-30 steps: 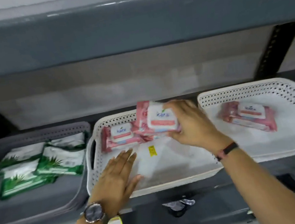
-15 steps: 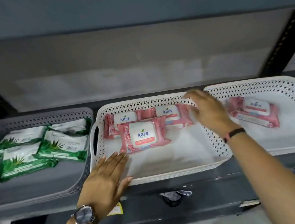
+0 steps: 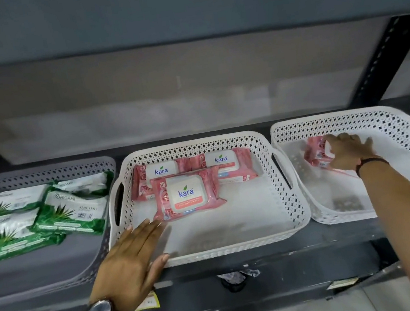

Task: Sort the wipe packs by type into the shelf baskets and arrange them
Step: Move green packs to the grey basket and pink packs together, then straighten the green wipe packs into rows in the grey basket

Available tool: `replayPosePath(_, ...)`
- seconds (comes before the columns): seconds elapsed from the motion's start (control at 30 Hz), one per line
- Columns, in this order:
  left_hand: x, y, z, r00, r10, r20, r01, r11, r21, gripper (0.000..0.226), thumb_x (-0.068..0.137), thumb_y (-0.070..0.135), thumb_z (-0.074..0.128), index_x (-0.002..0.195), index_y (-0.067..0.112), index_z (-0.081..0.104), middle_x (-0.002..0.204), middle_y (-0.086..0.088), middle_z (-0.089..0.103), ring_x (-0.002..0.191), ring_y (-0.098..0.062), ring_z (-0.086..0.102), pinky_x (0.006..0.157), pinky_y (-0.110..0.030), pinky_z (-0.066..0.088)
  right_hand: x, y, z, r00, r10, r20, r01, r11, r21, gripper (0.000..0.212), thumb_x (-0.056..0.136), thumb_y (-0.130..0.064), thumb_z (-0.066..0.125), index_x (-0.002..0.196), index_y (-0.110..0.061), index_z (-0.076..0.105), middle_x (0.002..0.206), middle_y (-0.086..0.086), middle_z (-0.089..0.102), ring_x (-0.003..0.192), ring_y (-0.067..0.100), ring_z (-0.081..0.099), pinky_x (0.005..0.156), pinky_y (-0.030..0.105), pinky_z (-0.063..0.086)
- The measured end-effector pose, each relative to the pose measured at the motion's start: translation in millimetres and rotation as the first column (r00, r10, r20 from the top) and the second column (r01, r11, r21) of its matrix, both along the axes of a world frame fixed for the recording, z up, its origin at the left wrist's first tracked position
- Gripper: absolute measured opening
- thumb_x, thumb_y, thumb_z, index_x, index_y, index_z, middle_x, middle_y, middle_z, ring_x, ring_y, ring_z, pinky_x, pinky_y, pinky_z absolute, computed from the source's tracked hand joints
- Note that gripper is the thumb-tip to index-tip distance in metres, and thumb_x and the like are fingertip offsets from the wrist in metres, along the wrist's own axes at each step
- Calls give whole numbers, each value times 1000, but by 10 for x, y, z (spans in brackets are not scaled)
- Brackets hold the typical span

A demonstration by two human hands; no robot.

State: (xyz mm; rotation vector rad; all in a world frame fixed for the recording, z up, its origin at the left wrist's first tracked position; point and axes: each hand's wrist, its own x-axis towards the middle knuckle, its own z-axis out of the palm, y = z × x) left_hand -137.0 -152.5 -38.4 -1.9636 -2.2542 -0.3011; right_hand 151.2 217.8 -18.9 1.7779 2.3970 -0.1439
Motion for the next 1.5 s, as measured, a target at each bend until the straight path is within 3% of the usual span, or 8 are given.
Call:
replayPosePath(0.23, -8, -3, 1, 1000, 13, -17, -13, 1000, -21, 61, 98, 50, 12, 122, 9, 49, 115, -14, 64, 105, -29, 60, 107, -20, 11, -235, -347, 447, 880, 99, -465, -24, 986, 164, 63, 69, -45, 67, 116, -13, 42, 111, 26, 54, 112, 40, 43, 90, 44, 34)
replayPosePath(0.37, 2, -9, 11, 1000, 25, -9, -25, 999, -20, 61, 97, 50, 12, 122, 10, 50, 114, -13, 65, 107, -25, 57, 108, -18, 10, -755, -996, 737, 814, 389, -431, -199, 884, 422, 61, 73, -35, 71, 122, -11, 44, 115, 23, 53, 111, 36, 44, 84, 38, 34)
replayPosePath(0.73, 30, -10, 37, 999, 36, -8, -36, 999, -24, 62, 98, 50, 9, 119, 8, 50, 113, -13, 66, 103, -26, 62, 94, -31, 30, -1300, -1662, 76, 888, 393, -237, -398, 917, 32, 85, 80, -39, 66, 142, -17, 13, 150, 14, 21, 139, 34, 13, 110, 56, 24)
replayPosePath(0.93, -173, -102, 237, 996, 54, 72, -59, 996, 67, 68, 97, 51, 14, 121, 2, 55, 123, -14, 59, 110, -20, 44, 93, -30, 34, -1475, -1972, 404, 802, 509, -312, -461, 860, 220, 75, 81, -35, 64, 140, -14, 22, 148, 13, 30, 136, 32, 24, 112, 53, 27)
replayPosePath(1.13, -1138, -643, 414, 971, 234, 50, -238, 967, 93, 54, 68, 5, 37, 116, -12, 54, 116, -30, 58, 108, -36, 48, 91, -38, 41, -2298, -2689, 538, 631, 677, -379, -591, 736, 331, 63, 85, -30, 60, 138, -14, 29, 146, 6, 34, 132, 27, 30, 108, 43, 29)
replayPosePath(1.27, -1857, -956, 305, 957, 289, 30, -287, 956, -64, 57, 58, -16, 55, 115, -15, 54, 113, -36, 56, 99, -53, 55, 75, -63, 45, -3058, -3103, 416, 612, 698, -372, -640, 713, 287, 64, 82, -32, 64, 135, -11, 33, 141, 10, 41, 129, 30, 34, 106, 42, 31)
replayPosePath(1.37, -2172, -1007, 226, 963, 260, 74, -245, 955, -164, 77, 75, 10, 75, 138, -2, 31, 143, -24, 32, 130, -38, 31, 106, -43, 30, -3466, -3236, 234, 650, 707, -279, -685, 704, 188, 82, 76, -40, 69, 139, -10, 26, 141, 12, 40, 128, 31, 36, 108, 44, 30)
replayPosePath(1.5, -2397, -924, 125, 971, 237, 18, -221, 927, -302, 96, 79, 41, 69, 147, 15, 7, 154, -5, 9, 139, -20, 9, 113, -30, 14, -3706, -3284, 72, 737, 637, -226, -641, 764, 66, 91, 76, -35, 71, 142, -10, 15, 146, 14, 32, 132, 33, 33, 109, 44, 30)
